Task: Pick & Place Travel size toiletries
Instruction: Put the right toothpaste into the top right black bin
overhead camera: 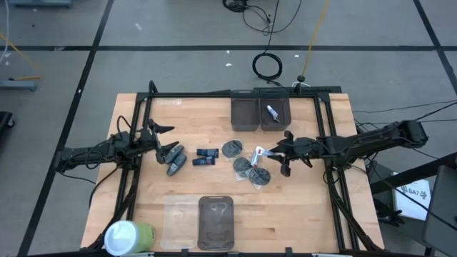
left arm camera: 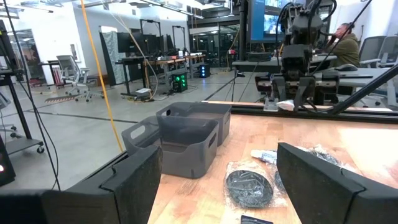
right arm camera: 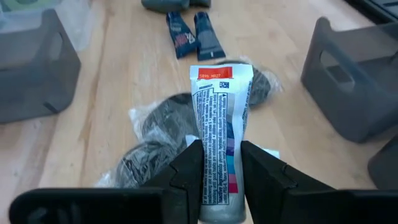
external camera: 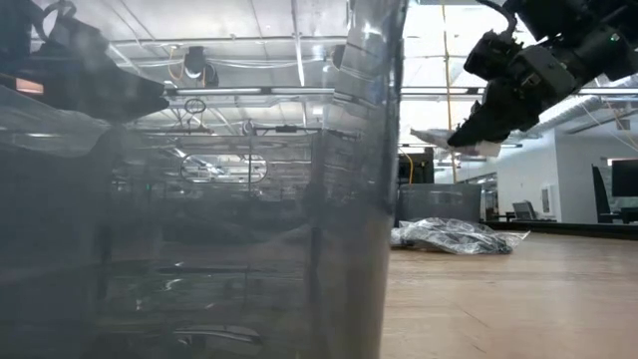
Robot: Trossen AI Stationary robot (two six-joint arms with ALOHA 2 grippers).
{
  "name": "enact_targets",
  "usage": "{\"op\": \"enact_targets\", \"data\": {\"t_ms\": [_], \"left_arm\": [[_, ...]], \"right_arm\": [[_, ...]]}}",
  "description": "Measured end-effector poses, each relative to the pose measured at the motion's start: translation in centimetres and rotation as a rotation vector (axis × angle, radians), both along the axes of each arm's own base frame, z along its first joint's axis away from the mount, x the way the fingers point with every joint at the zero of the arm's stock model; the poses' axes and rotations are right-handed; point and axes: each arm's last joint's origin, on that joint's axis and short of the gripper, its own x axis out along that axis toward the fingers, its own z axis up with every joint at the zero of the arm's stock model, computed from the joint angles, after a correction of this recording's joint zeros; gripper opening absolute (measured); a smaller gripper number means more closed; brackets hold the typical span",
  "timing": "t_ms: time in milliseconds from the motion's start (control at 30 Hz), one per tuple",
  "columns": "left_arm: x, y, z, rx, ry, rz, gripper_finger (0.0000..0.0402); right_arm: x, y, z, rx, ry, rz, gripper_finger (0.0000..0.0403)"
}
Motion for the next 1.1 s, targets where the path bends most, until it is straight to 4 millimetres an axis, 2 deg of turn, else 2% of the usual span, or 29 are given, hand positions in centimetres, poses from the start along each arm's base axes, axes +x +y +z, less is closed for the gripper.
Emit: {"op": "enact_targets", "data": {"t_ms": [400,1100], "left_arm": [[0.0,0.0,0.0,0.000,0.000,0.000,0.0310],[0.0,0.0,0.0,0.000,0.000,0.000,0.0310]], "right_arm": [[-0.6,0.0,1.1,0.002,-0.068,0.001,0.0089],[-0.6,-0.1,1.3,0.002,-0.085,-0.006,0.0089]]}}
